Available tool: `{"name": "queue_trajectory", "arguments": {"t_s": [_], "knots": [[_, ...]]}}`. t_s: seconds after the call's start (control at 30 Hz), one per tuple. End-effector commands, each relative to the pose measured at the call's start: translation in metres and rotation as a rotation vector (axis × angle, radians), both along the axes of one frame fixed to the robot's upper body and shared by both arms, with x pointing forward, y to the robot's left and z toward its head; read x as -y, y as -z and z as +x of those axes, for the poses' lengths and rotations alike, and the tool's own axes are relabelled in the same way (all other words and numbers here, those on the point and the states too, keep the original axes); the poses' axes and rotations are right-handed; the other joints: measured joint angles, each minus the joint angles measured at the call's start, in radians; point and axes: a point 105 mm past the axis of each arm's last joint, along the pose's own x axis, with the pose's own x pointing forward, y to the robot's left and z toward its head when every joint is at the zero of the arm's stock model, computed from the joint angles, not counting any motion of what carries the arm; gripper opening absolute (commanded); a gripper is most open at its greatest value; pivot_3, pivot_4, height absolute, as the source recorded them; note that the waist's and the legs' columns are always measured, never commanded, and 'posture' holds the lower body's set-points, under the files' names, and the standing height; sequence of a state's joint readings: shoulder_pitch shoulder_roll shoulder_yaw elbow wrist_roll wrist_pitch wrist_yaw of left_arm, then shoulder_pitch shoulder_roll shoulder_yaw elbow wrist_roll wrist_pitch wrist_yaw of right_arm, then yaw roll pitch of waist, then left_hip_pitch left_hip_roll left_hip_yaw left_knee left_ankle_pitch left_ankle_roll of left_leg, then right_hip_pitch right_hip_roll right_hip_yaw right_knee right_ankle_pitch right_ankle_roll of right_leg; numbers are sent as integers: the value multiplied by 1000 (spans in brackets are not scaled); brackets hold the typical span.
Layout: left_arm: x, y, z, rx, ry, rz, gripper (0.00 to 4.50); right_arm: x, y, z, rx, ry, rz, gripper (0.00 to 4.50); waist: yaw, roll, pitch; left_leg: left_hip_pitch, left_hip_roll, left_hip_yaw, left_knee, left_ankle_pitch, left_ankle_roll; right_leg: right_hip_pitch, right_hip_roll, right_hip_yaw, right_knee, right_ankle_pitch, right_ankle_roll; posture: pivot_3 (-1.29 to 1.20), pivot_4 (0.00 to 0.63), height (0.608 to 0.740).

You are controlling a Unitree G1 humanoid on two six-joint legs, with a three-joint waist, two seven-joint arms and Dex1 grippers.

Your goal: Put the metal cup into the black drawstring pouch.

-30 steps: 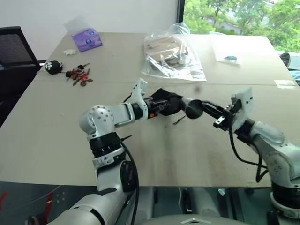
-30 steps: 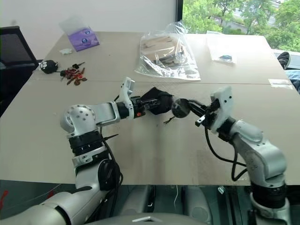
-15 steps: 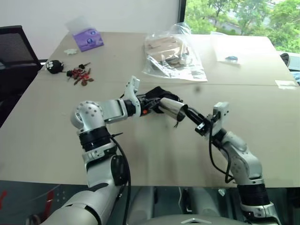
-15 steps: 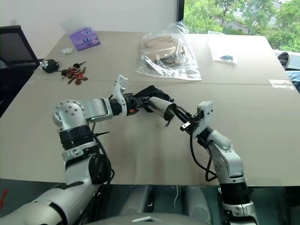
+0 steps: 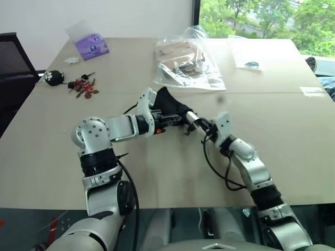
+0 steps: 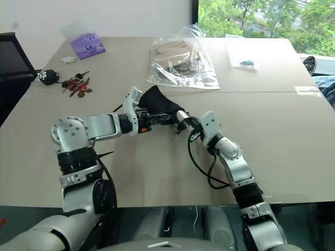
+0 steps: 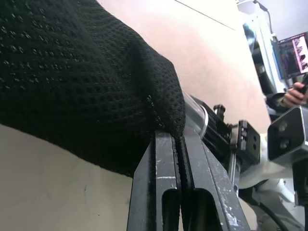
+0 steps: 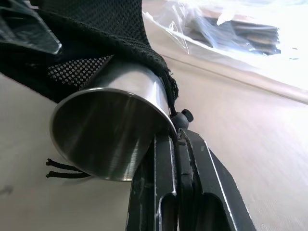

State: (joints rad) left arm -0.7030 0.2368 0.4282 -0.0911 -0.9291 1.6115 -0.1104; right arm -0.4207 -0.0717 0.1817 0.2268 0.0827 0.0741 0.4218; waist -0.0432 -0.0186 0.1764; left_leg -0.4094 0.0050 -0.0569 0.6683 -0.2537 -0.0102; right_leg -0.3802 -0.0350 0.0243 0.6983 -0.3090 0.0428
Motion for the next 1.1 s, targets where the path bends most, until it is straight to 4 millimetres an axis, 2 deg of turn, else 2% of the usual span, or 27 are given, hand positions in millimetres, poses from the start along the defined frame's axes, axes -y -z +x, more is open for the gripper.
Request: {"name": "queue_trajectory", "arguments": {"t_s": [0.03,0.1,0.13,0.17,0.27,0.3,0.37,0.5,0.53,0.63,0.67,0.77,0.83,0.87,0.97,1.0,1.07,1.1], "knots": [[9,-16,-12,88,57,-33,0,-15,-17,11,-147,4,261,51,1,0,0,0,0,-1,0,0,0,0,0,0,0,0,0,0,150,740],[14,-21,-17,122,72,-59,0,-28,-23,17,-279,-21,410,51,2,0,0,-1,1,-2,0,0,0,0,-1,-1,-1,0,0,0,150,740],[17,-24,-19,139,74,-74,0,-34,-21,21,-276,-10,367,51,3,0,0,-2,1,-2,0,0,0,0,-2,-1,-1,0,0,0,150,740],[20,-28,-21,154,75,-95,0,-39,-18,24,-214,-4,234,51,4,0,0,-2,1,-3,0,0,0,0,-2,-1,-1,0,0,0,150,740],[25,-36,-25,184,86,-141,0,-55,-12,27,149,-21,-290,51,9,0,0,-2,-3,-3,0,0,0,0,-2,-2,-2,0,0,0,150,740],[28,-39,-28,194,98,-156,0,-59,-11,27,257,-45,-408,51,9,0,0,-3,-3,-3,0,0,0,-1,-2,-2,-2,0,0,0,150,740],[33,-42,-36,209,139,-179,0,-67,-12,27,368,-88,-496,51,5,0,0,-3,-3,-3,1,0,0,-1,-2,-2,-2,0,0,0,150,740],[35,-41,-42,208,152,-185,0,-80,-30,36,-77,-66,79,51,-6,-1,0,-3,2,-3,-1,0,-1,-2,-1,-2,-1,0,0,0,150,740],[34,-41,-43,206,154,-193,0,-81,-36,37,-83,-81,101,51,-7,-1,0,-3,2,-3,-1,0,-1,-2,-1,-2,-1,0,0,0,150,740],[29,-45,-40,232,112,-217,0,-77,-34,35,97,-116,-149,51,5,0,0,-3,0,-4,-1,1,-2,-2,-1,-2,-2,0,0,0,150,740],[26,-45,-36,242,79,-216,0,-75,-33,33,126,-126,-184,51,9,-1,0,-3,-1,-4,-1,1,-2,-2,0,-3,-2,0,0,0,150,740],[12,-38,-24,222,11,-192,0,-62,-35,27,94,-155,-153,51,12,-1,0,-4,-3,-5,0,1,-1,-1,-1,-3,-3,0,0,0,150,740],[2,-34,-16,210,-25,-183,0,-48,-38,24,118,-144,-192,51,12,-1,0,-4,-2,-6,0,1,-1,-1,-1,-3,-2,0,0,0,150,740],[-3,-32,-12,207,-39,-174,0,-39,-39,22,102,-141,-197,714,11,0,0,-4,-2,-6,0,1,-1,-1,0,-3,-2,0,0,0,150,740],[-14,-25,-3,204,-51,-138,0,-18,-52,13,99,-128,-195,1908,8,0,0,-4,-2,-5,-1,1,-1,-1,0,-4,-2,0,0,0,150,740],[-16,-24,-1,205,-50,-132,0,-13,-56,8,103,-132,-200,2510,5,0,0,-4,-2,-5,-1,1,-1,-1,0,-4,-2,0,0,0,150,740],[-20,-25,5,210,-46,-132,0,-7,-65,-10,86,-185,-193,3246,5,0,1,-4,-2,-5,-1,1,-1,-2,0,-4,-2,0,-1,0,150,740],[-22,-26,8,214,-44,-130,0,-4,-70,-17,80,-197,-190,3246,4,0,1,-4,-2,-6,-2,1,-1,-2,1,-4,-2,0,-1,0,150,740]]}}
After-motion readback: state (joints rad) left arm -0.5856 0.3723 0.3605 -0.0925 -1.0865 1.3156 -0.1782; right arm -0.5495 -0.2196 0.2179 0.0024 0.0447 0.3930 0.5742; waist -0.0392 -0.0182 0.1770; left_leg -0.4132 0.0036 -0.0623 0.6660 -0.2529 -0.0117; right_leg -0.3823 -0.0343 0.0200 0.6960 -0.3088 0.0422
